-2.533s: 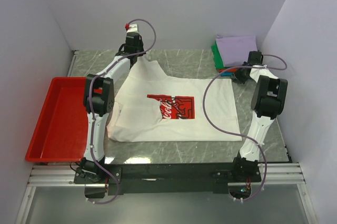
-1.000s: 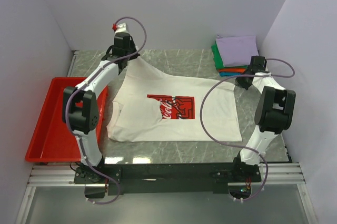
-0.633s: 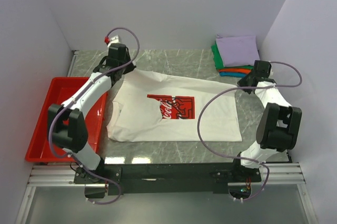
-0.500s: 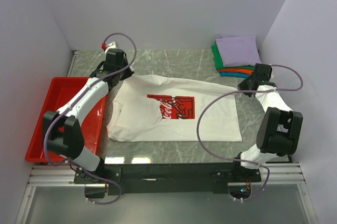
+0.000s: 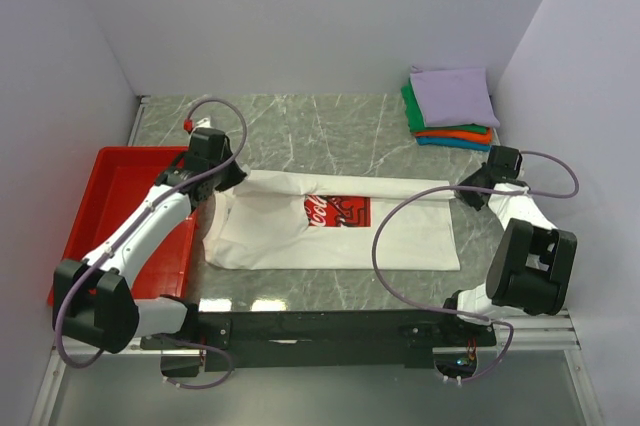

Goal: Fold and stack the t-shirts
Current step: Fold the tshirt

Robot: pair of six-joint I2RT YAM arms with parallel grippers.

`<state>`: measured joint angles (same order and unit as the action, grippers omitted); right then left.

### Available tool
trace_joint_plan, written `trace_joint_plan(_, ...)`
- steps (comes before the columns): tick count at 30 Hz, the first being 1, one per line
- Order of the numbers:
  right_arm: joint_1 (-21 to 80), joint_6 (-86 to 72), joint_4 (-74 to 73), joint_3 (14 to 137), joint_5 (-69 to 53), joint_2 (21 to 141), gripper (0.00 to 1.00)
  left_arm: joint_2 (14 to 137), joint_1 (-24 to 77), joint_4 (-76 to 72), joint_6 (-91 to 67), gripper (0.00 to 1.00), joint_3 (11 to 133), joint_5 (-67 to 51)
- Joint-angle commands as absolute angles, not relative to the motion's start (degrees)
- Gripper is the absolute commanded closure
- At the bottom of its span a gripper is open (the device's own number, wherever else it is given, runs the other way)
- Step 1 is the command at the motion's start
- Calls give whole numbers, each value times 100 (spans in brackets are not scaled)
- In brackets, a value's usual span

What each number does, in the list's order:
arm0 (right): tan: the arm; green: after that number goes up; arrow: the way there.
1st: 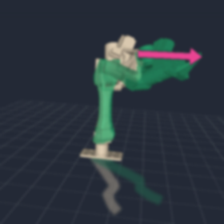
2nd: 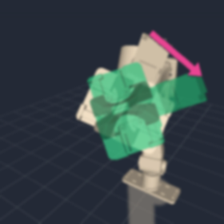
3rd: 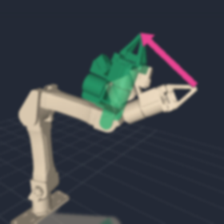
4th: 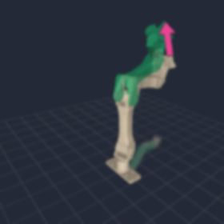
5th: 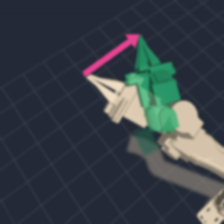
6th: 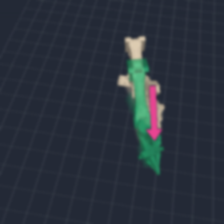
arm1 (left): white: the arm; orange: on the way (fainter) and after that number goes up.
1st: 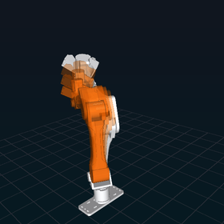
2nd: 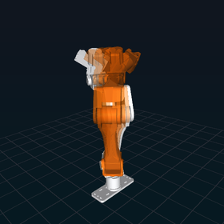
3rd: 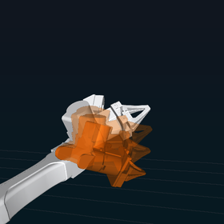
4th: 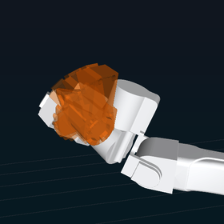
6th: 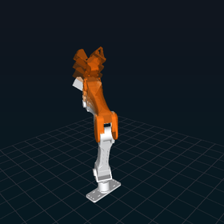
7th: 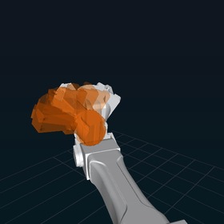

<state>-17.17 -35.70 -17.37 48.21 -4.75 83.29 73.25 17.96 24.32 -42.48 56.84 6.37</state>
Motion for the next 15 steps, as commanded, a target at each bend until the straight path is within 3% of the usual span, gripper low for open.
trace_joint_plan(1, -1819, -3454, -1565, 4659, -466, 7972, 100, 6979, 1811, 2513, -4333, 100, 5590, 492)
trace_joint_plan(15, -1863, -3480, -1485, 4430, -475, 7919, 100, 6267, 1811, 2830, -4201, 99, 5476, 369)
